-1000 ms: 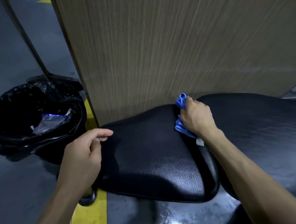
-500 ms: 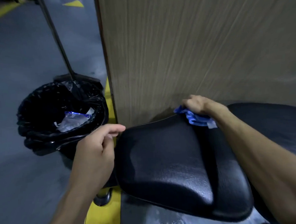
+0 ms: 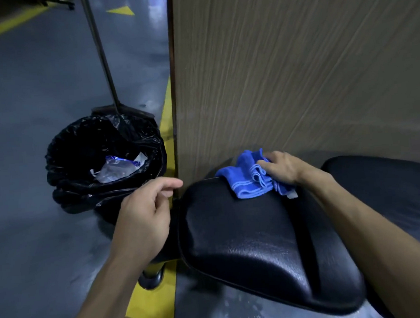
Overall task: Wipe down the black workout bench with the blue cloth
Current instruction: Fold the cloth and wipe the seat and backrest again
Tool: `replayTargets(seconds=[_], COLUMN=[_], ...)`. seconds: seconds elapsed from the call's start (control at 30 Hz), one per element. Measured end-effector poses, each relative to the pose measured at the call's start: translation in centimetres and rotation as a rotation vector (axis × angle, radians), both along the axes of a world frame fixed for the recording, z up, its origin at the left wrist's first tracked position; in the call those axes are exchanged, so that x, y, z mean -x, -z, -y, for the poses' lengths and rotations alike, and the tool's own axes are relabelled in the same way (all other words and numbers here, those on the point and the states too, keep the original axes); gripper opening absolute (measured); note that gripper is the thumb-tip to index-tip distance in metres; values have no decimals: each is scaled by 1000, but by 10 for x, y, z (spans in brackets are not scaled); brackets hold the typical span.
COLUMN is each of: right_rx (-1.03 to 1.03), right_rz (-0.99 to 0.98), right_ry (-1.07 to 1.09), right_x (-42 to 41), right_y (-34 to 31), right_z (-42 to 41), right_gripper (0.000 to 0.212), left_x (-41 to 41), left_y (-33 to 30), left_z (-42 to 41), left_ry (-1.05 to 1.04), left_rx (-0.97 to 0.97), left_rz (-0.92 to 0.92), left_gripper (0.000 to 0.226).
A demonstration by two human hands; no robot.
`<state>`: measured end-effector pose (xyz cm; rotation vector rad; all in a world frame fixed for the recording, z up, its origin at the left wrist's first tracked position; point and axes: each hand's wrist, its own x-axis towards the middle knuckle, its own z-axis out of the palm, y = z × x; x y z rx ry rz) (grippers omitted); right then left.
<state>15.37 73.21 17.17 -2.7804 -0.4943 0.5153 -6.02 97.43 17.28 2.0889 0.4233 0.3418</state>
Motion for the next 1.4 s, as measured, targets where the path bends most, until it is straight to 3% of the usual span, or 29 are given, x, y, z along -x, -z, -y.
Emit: replayTargets(seconds=[0.13, 0.33, 0.5, 0.67, 0.83, 0.93, 1.0, 1.1, 1.17, 1.27, 1.4], right_rx=[-92, -222, -749, -1064, -1112, -1133, -1116, -1052, -993, -864, -740], right_rz=[1, 81, -111, -519, -555, -479, -344, -22, 83, -17, -111], right_ry=[-98, -75, 267, 632, 644, 633, 641, 583, 604, 760, 784], right_x=[15, 31, 62, 99, 116, 116, 115, 111, 106, 101, 96], right_y=[0, -12, -38, -28, -31, -28, -27, -28, -28, -22, -27], right_z=[-21, -19, 7, 53, 97, 100, 90, 82, 86, 91, 91], right_gripper=[31, 27, 20, 29, 44, 35, 31, 8, 14, 21, 32], left_x=[7, 8, -1, -13, -16, -17, -17, -15, -13, -10, -8], left_y=[-2, -7, -5, 1, 1, -1, -1, -4, -7, -9, -15], left_z=[-6, -7, 13, 45, 74, 94, 101, 104, 102, 98, 94], left_ry=[-6, -4, 81, 220, 358, 398, 382, 363, 353, 376, 428], left_rx=[19, 30, 27, -20, -182, -238, -283, -262, -249, -264, -234], left_rz=[-12, -19, -25, -10, -58, -94, -111, -131, -109, -158, -200], left_gripper=[41, 43, 33, 26, 38, 45, 41, 31, 29, 27, 18])
